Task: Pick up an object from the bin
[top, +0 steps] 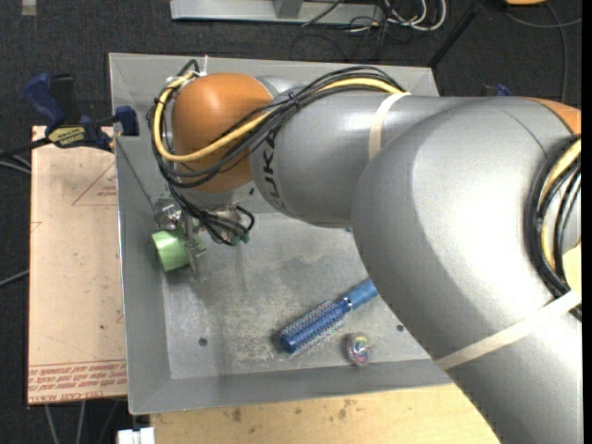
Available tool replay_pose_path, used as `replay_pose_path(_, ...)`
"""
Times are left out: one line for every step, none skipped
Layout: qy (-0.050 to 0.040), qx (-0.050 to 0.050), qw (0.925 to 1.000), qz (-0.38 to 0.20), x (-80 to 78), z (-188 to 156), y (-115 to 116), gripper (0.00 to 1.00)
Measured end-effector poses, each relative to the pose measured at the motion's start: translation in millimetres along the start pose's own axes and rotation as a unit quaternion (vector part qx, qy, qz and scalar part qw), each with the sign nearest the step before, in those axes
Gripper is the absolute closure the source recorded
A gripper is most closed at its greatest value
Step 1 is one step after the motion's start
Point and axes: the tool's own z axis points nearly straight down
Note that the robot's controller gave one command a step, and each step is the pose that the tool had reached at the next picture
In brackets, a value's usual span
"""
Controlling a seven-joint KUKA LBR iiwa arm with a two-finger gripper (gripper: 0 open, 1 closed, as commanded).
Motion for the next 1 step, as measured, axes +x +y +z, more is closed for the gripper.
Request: replay_pose_path(0.0003,-0.001,1.0,0.001,-0.7,-3.9,0.1,1.0)
